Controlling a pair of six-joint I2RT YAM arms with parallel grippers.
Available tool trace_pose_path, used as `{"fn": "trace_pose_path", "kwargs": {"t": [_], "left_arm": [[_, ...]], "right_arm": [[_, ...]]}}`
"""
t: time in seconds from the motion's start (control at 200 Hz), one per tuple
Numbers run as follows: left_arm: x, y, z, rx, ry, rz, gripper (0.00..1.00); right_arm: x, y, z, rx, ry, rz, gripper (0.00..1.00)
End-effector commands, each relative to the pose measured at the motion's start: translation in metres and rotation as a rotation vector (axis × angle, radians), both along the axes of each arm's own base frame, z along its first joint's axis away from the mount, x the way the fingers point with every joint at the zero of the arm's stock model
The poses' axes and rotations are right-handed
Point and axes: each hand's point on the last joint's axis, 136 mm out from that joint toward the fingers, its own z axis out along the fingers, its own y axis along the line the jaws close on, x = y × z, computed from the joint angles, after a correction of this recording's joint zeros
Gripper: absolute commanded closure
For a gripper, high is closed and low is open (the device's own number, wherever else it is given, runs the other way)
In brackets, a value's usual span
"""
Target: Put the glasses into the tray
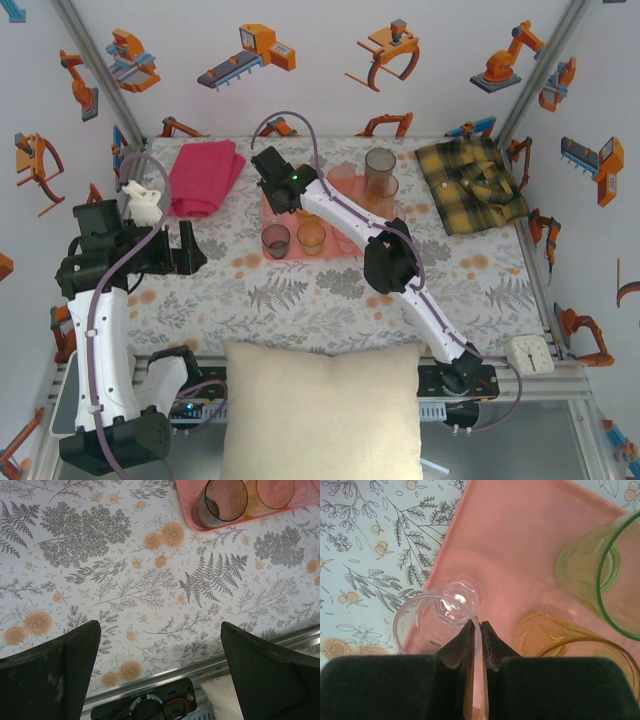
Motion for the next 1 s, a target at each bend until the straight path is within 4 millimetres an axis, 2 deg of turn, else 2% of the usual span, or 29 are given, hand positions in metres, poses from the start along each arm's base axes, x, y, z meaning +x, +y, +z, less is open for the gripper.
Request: {"fn": "trace_pose_path", "kwargs": {"t": [0.0, 0.32, 0.491, 0.696, 0.996], "left_arm": [[-0.001, -0.003, 0.001, -0.022, -0.010, -0.002, 0.03], [-0.001, -0.003, 0.002, -0.025, -0.011, -0.002, 0.03], [-0.001, -0.003, 0.002, -0.025, -0.011, -0.002, 0.03], [-0.001, -0.003, 0.004, -0.029, -0.014, -0.002, 0.03], [0.000, -0.003, 0.007, -0.029, -0.022, -0.002, 0.03]], "right_arm": [[0.007, -0.002, 0.004, 0.015, -0.004, -0.023, 0.85], [0.008, -0.004, 0.002, 0.011, 0.000, -0.027, 0.79], [0.010, -0.005, 0.007, 0.011, -0.011, -0.029, 0.76], [0.013, -0.004, 0.028, 0.033, -0.052, -0.023, 0.74], [0.016, -0.005, 0.075, 0.070, -0.128, -0.017, 0.70]]}}
